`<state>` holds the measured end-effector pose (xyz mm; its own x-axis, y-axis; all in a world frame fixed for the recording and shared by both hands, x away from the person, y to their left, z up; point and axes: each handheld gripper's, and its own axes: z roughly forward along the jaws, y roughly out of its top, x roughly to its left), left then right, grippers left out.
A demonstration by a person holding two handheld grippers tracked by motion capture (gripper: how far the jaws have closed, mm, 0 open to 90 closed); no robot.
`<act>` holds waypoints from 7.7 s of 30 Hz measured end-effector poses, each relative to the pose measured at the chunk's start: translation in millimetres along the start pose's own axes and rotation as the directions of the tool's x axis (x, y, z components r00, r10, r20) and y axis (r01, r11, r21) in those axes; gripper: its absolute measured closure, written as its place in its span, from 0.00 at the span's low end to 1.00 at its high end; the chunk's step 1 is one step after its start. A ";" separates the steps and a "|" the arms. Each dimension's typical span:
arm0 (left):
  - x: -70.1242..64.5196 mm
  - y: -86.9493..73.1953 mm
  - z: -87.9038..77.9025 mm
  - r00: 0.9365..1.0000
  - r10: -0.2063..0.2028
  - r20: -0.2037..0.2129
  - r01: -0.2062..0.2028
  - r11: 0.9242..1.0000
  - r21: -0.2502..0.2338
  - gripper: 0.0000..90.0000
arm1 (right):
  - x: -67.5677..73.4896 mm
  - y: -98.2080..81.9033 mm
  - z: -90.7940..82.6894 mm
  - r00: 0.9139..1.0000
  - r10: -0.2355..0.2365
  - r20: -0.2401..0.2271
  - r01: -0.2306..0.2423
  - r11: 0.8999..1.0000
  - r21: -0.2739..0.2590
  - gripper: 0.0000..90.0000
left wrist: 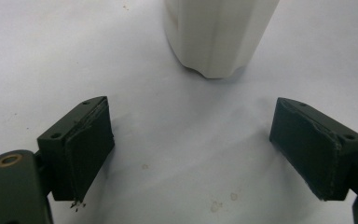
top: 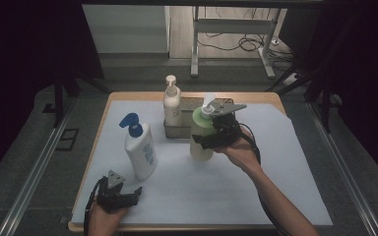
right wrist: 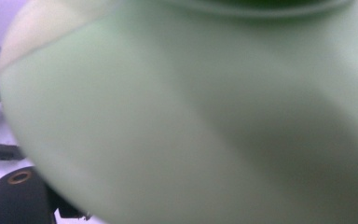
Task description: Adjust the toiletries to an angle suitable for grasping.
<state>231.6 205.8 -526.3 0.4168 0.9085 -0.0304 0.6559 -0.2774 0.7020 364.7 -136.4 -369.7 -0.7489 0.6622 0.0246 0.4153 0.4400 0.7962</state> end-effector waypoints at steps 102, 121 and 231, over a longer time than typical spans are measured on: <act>0.0 0.1 -0.1 1.000 -0.001 0.001 0.001 1.000 0.003 0.14 | -66.9 37.3 90.8 0.979 0.075 0.188 -0.093 0.992 0.084 0.15; 0.0 0.1 -0.1 1.000 0.000 0.000 0.000 1.000 0.004 0.14 | -73.4 27.0 105.2 0.981 0.098 0.168 -0.120 0.985 0.124 0.14; -0.2 0.1 -0.1 1.000 -0.001 -0.001 0.001 1.000 0.004 0.14 | -95.5 -22.2 105.0 0.962 0.194 0.190 -0.213 0.974 0.083 0.98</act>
<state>231.6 205.6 -526.2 0.4155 0.9091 -0.0308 0.6588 -0.2774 0.6993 481.2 -145.7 -453.2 -0.5418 0.8381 0.0632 0.6066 0.3379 0.7196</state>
